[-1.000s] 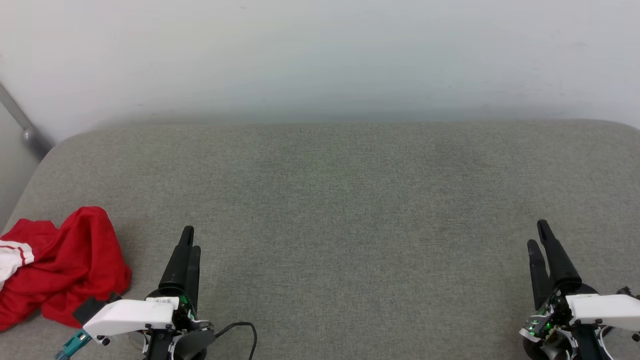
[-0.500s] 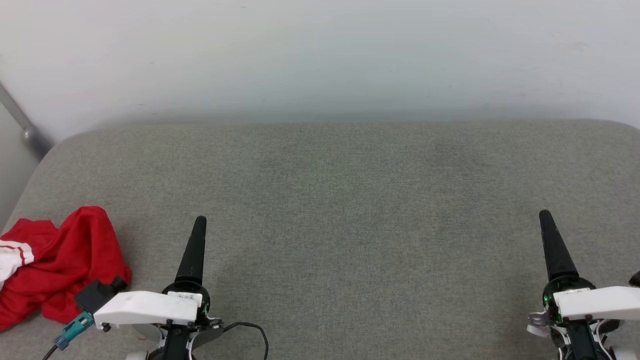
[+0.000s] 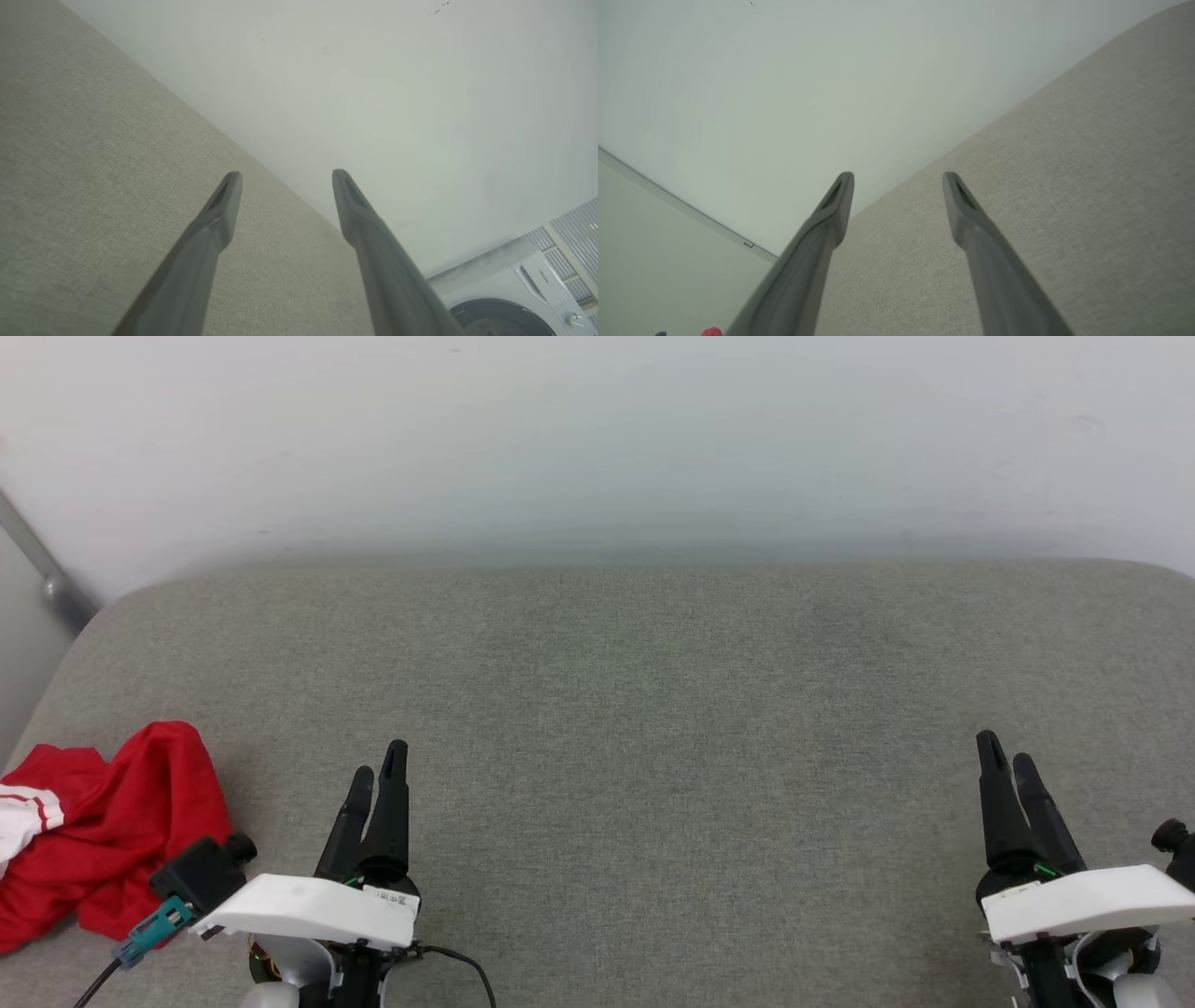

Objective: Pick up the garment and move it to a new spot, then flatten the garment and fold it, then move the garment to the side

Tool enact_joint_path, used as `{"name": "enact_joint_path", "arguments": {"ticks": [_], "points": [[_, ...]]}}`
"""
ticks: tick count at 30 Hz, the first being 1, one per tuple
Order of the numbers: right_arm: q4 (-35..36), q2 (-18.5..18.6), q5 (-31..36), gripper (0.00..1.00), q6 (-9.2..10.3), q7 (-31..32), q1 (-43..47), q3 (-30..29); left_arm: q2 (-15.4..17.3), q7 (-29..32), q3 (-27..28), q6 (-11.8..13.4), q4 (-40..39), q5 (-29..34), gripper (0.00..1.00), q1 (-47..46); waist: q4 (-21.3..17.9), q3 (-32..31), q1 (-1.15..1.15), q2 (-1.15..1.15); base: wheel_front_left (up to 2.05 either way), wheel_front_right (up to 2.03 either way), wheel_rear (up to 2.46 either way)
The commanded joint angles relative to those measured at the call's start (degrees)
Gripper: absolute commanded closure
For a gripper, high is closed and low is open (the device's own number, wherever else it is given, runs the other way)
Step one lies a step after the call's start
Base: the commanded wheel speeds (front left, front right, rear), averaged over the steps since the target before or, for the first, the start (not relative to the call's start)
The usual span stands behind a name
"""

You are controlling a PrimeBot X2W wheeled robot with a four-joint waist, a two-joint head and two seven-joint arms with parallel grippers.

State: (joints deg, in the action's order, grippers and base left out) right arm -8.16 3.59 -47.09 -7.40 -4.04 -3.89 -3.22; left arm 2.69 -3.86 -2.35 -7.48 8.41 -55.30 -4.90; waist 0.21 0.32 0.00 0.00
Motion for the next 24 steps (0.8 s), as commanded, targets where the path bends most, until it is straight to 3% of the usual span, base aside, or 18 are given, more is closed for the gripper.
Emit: {"name": "enact_joint_path", "arguments": {"ticks": [1, 13, 24], "points": [[0.54, 0.54, 3.57, 0.0, -0.11, -0.67, -0.09, 0.3, 0.18, -0.83, -0.18, 0.07, -0.6, 3.33, 0.0, -0.83, 0.02, -0.03, 0.0, 0.0, 0.0, 0.0, 0.0], [-0.12, 0.67, 15.93, 0.0, -0.12, -1.49, -0.44, 1.66, 0.2, -2.97, -1.99, 1.34, -0.23, 16.65, 0.0, -0.83, 0.21, 0.03, 0.0, 0.0, 0.0, 0.0, 0.0], [0.37, 0.51, 23.61, 0.0, -0.12, -0.97, -0.5, 1.91, 0.21, -4.58, -2.99, 2.51, -0.26, 24.68, 0.0, -0.72, 0.36, 0.1, 0.0, 0.0, 0.0, 0.0, 0.0]]}}
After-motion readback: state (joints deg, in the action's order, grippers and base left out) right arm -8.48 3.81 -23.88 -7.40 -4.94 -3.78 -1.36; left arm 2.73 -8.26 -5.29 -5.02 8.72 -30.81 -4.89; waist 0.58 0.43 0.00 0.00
